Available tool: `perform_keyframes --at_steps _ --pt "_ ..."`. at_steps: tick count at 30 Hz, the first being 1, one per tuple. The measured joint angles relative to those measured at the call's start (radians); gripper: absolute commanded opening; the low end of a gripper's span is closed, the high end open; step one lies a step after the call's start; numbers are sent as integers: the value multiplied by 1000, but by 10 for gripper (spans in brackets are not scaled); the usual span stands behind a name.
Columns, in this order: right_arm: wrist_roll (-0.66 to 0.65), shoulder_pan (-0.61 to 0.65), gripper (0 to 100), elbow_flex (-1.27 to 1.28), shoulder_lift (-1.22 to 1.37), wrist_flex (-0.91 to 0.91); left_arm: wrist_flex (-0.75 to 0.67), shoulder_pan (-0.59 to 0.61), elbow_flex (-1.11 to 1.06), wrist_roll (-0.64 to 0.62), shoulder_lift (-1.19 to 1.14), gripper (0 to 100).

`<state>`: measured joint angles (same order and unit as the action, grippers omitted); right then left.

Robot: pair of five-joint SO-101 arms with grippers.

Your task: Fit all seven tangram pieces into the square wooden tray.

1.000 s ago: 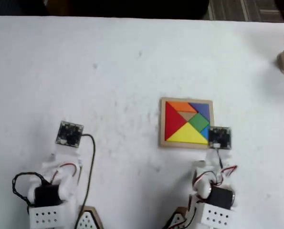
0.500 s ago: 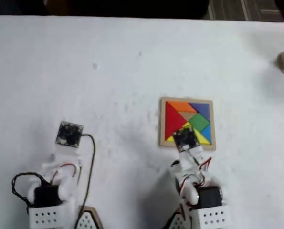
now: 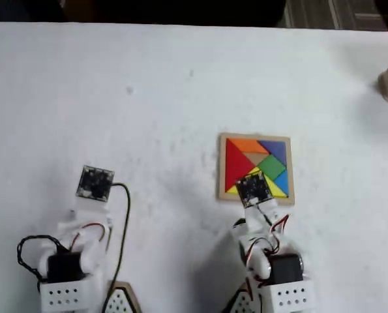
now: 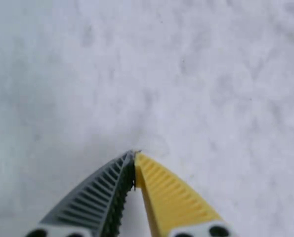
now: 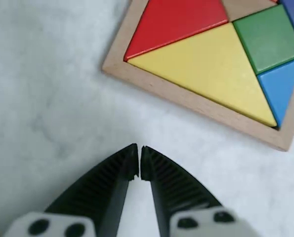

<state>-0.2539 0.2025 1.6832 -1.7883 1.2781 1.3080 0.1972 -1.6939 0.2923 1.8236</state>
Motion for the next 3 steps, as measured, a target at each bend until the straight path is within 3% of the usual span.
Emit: perform_keyframes --at_steps 3 --pt "0 0 18 0 0 0 0 0 0 0 0 23"
